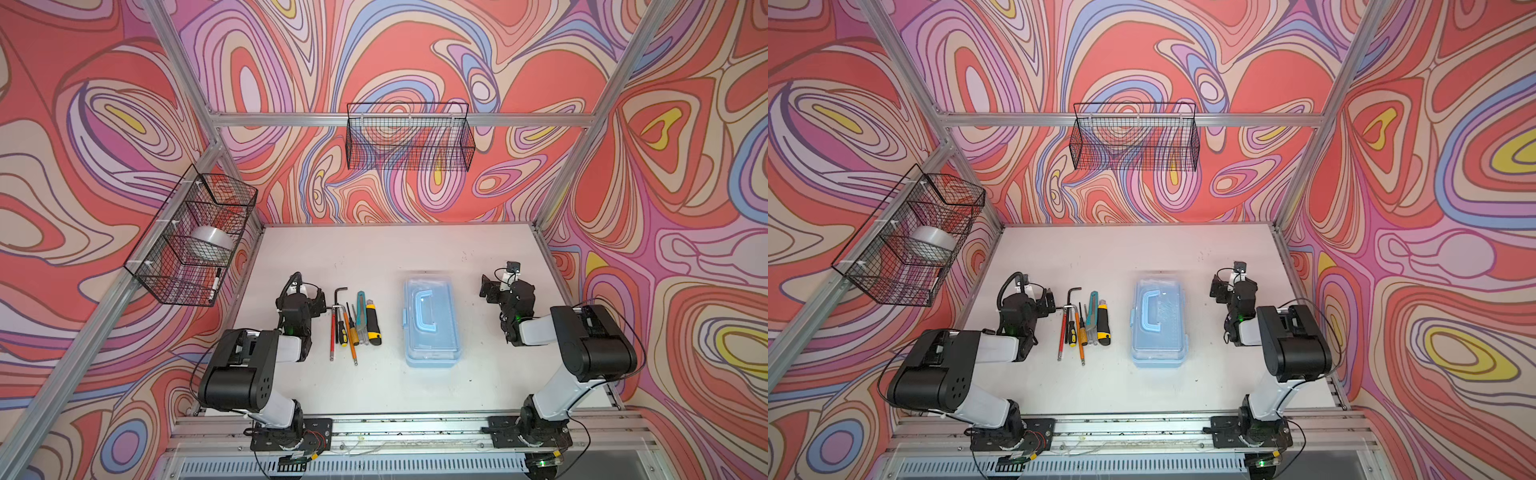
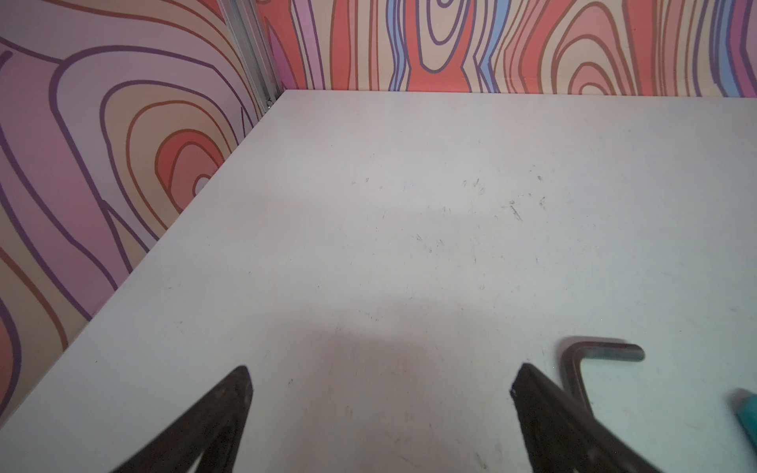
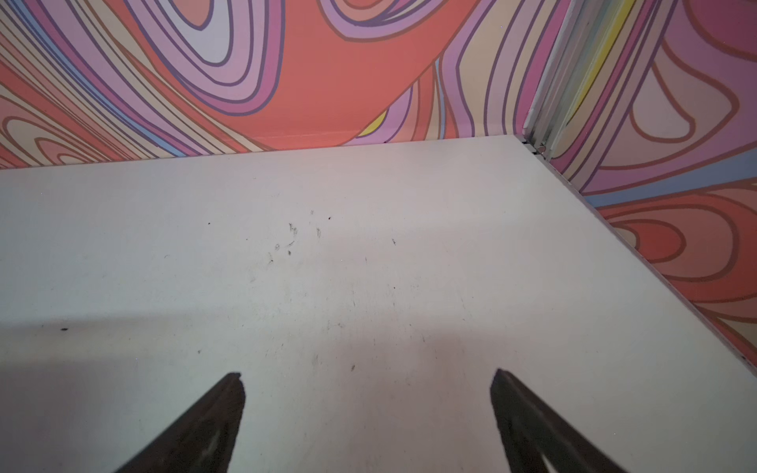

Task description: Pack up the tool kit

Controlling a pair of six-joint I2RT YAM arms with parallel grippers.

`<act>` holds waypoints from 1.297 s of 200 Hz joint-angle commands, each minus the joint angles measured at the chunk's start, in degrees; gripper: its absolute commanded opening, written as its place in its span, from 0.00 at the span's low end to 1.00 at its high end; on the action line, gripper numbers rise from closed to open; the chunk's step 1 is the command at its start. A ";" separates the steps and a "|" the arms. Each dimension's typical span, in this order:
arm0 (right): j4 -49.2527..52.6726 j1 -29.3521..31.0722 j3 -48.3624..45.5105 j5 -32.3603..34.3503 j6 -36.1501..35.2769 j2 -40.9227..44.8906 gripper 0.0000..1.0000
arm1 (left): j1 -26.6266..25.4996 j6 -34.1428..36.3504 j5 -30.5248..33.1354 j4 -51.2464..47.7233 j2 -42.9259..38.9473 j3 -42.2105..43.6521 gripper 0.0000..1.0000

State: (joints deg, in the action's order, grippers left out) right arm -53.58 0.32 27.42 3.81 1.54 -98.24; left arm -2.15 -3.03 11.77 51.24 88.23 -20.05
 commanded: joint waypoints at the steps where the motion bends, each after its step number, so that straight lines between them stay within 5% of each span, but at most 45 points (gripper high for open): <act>1: -0.30 -0.31 -0.08 -0.12 -0.22 0.07 0.98 | 0.35 0.47 -0.44 1.58 0.11 -0.58 1.00; 259: 0.06 -0.32 0.09 -0.45 -0.03 0.06 0.98 | 0.31 0.45 -0.45 1.40 0.12 -0.65 1.00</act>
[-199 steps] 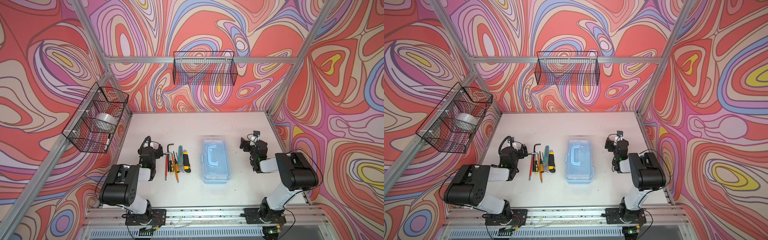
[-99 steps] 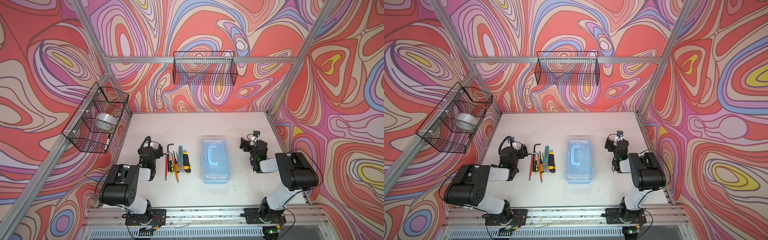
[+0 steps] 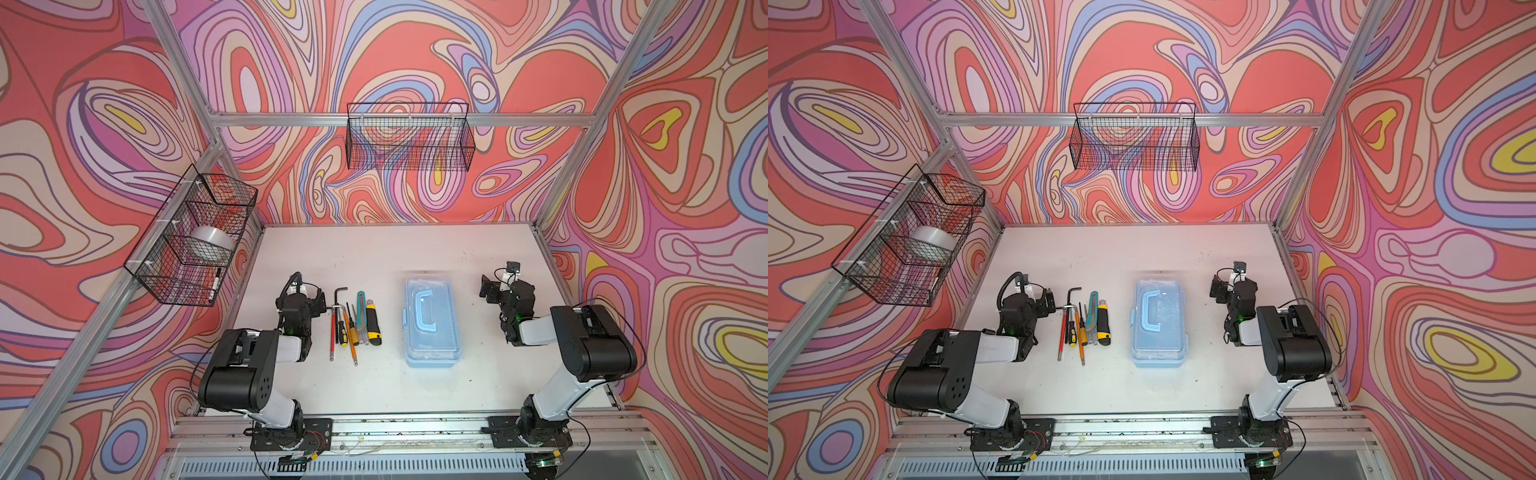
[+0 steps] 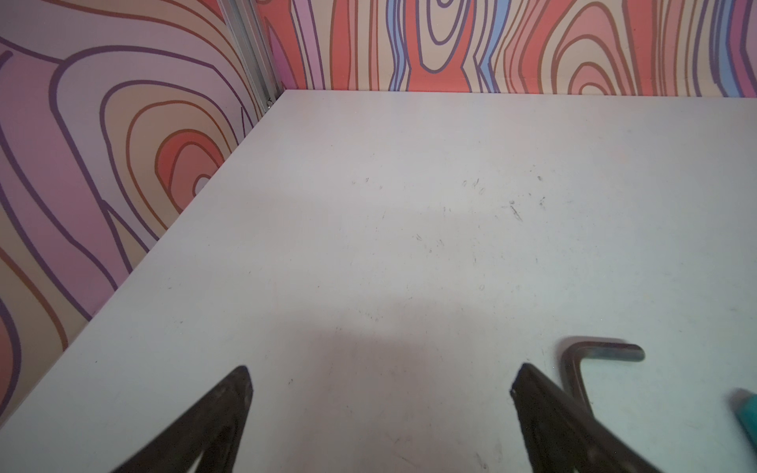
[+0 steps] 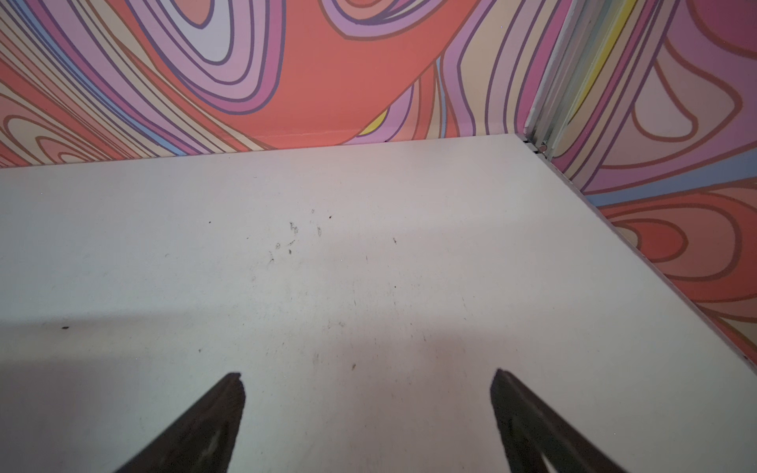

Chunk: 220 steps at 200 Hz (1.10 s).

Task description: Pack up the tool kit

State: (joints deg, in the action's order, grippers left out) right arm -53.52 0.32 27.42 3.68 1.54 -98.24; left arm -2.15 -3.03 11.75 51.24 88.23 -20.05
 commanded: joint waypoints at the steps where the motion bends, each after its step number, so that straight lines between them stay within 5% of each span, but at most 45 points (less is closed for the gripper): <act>1: -0.01 -0.32 0.13 -0.29 0.01 0.06 0.98 | 0.31 0.46 -0.42 1.40 0.11 -0.67 1.00; 35: -1.25 -0.23 -0.58 0.29 -0.41 0.40 0.98 | -0.27 2.25 -2.92 -0.89 -2.96 -0.79 1.00; 61: 0.40 0.01 -0.61 2.55 0.04 2.82 0.98 | -0.92 -1.40 3.61 -19.21 -12.16 -5.51 1.00; 110: 25.60 4.78 11.32 18.29 2.71 8.92 0.98 | -1.10 -9.44 3.15 -31.53 -13.86 -11.57 1.00; 131: 37.81 5.02 17.22 16.64 9.90 10.95 0.99 | -2.25 -13.84 5.20 -40.47 -16.39 -15.24 1.00; 173: 58.42 8.56 28.51 15.31 14.96 14.80 0.98 | -3.84 -20.19 -11.33 -50.23 -17.28 -21.69 1.00; 220: 77.46 15.50 38.02 0.14 23.44 21.26 0.88 | -12.60 -24.78 -22.67 -55.09 -11.79 -27.76 1.00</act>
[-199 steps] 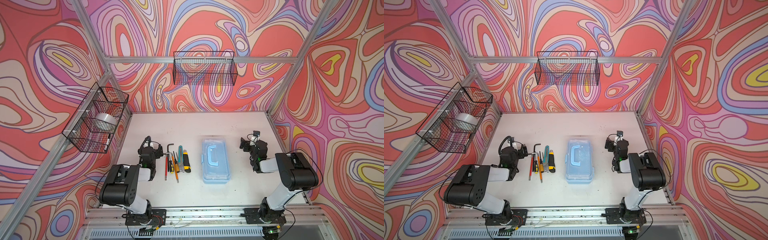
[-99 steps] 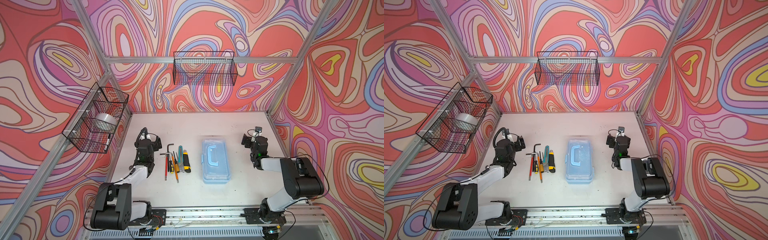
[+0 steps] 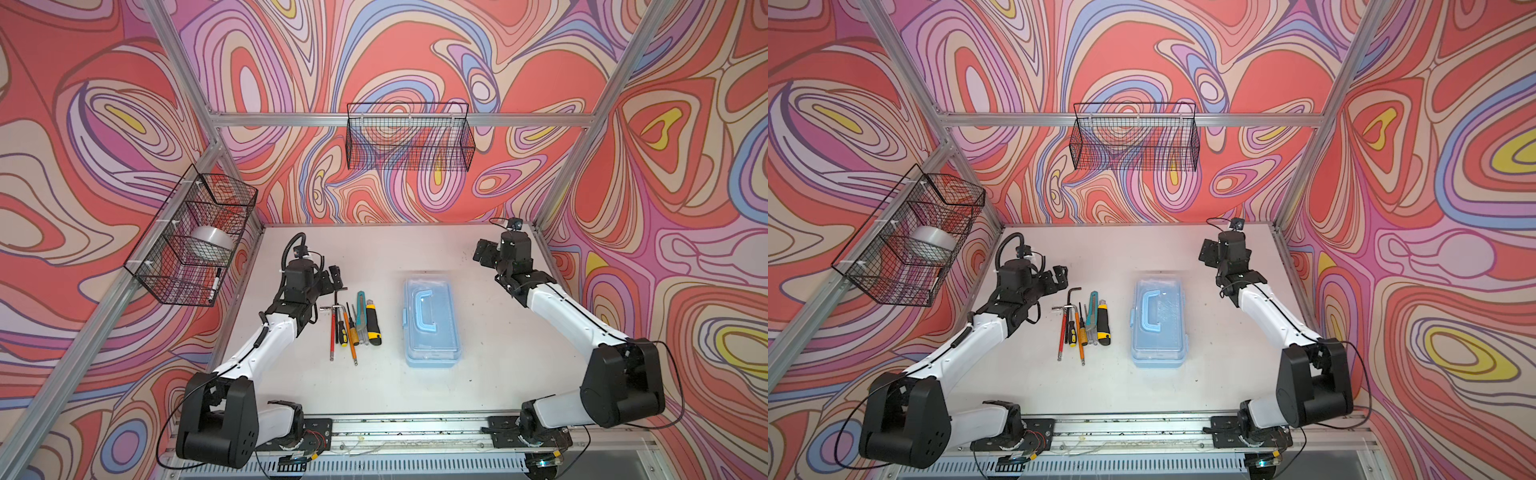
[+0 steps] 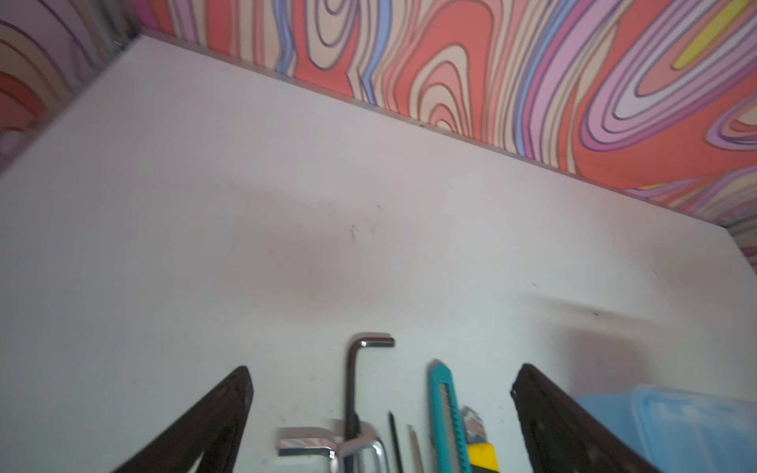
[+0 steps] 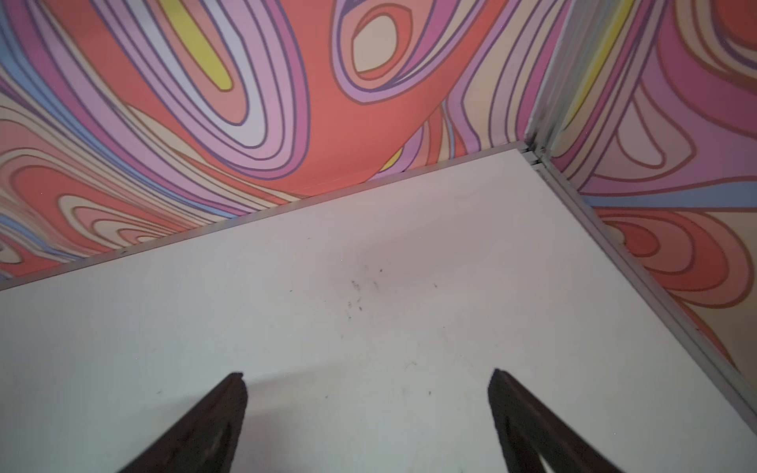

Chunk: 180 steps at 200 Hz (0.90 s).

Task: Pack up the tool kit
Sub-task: 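Move the left gripper to the near latch while the right reaches the far latch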

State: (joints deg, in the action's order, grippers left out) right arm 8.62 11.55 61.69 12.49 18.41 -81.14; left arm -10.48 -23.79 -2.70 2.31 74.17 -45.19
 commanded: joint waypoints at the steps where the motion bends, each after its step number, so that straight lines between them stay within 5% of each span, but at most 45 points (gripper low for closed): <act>1: 15.65 4.49 3.81 -9.13 6.73 4.25 0.88 | -4.54 -4.04 -8.34 -6.12 2.32 -2.62 1.00; 67: 26.46 16.08 7.48 -27.66 15.91 3.12 0.61 | -14.18 -9.57 -15.37 -3.47 4.70 -0.22 0.97; 180: 25.03 23.24 2.82 -33.52 23.73 -1.98 0.57 | -22.67 -13.85 -17.07 2.91 8.55 3.05 0.91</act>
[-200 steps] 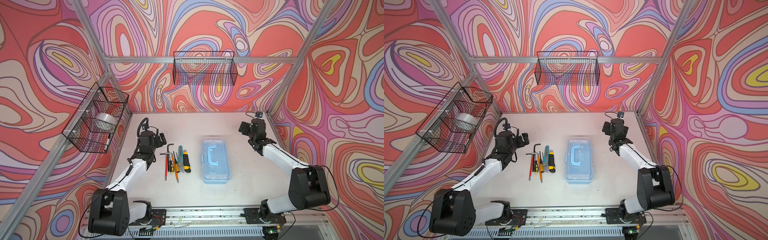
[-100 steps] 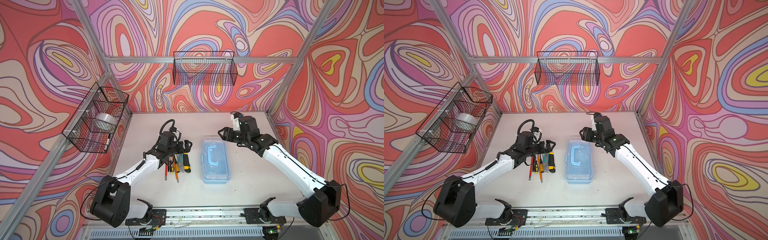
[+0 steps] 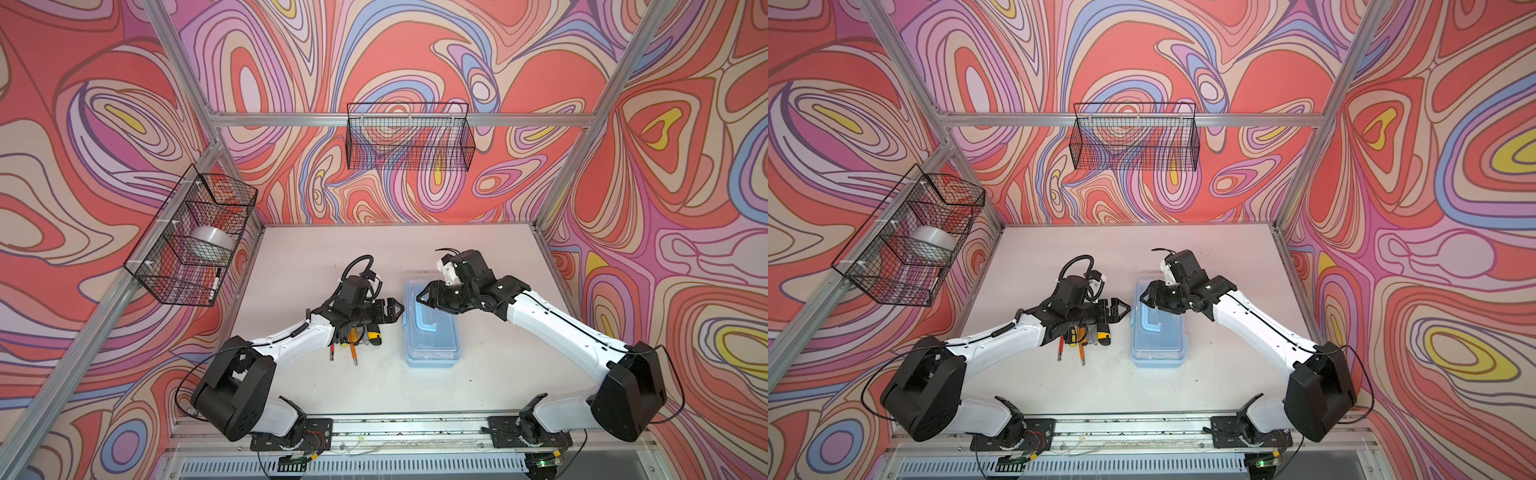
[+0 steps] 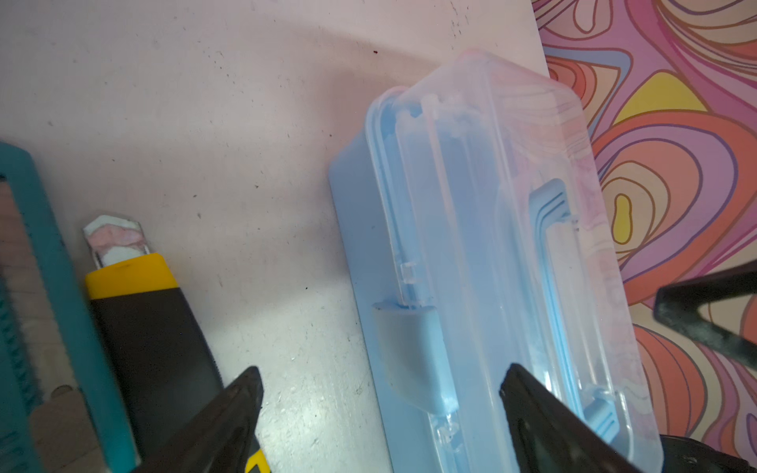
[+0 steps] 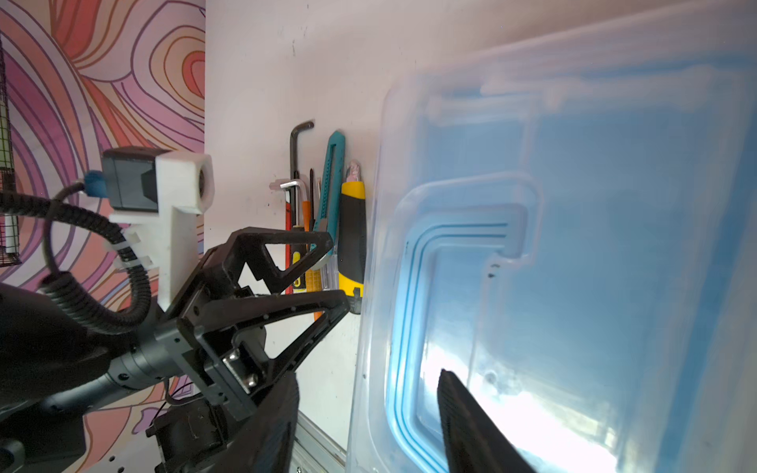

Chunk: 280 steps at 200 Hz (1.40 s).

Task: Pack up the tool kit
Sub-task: 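Move the left gripper to the near latch while the right reaches the far latch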

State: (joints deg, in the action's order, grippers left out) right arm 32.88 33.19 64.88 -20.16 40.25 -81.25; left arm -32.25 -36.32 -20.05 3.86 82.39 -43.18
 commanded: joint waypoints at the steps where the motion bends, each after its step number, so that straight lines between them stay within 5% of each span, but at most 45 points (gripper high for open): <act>1: 0.77 1.61 -0.37 -0.87 1.89 -1.87 0.57 | -0.94 -1.31 0.33 1.39 0.32 1.10 0.91; 133: 5.23 2.98 1.47 4.39 8.49 -6.55 0.53 | -5.17 -1.29 6.56 2.29 -1.90 2.65 0.90; 280: -17.84 0.74 -11.96 -11.01 4.49 -3.76 0.54 | -6.25 -3.28 6.81 8.92 3.17 3.36 0.90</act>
State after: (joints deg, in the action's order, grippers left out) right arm 18.76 34.46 56.95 -26.63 46.26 -84.25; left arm -37.26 -38.30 -11.81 8.73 84.49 -40.07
